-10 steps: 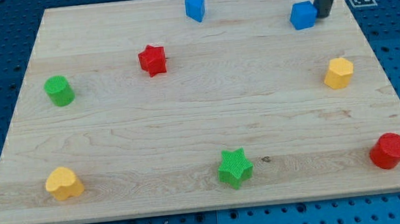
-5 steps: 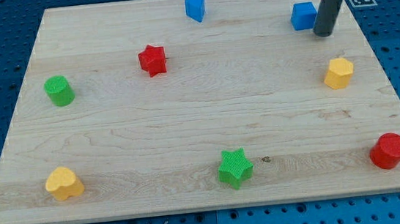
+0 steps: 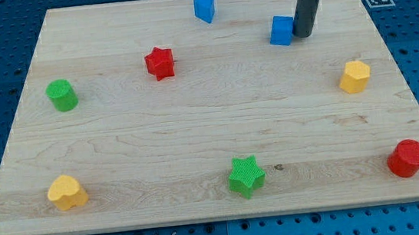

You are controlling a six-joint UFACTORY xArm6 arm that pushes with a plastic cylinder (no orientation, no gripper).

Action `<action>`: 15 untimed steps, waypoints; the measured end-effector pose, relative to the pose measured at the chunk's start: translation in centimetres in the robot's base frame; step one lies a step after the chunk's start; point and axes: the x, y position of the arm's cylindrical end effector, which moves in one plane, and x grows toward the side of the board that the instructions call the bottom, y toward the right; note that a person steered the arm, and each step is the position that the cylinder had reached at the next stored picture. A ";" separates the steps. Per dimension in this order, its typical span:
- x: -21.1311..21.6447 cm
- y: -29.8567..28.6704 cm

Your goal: Move blue cube closer to blue triangle

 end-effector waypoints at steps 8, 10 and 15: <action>2.1 1.6; -0.4 0.6; -0.7 -5.3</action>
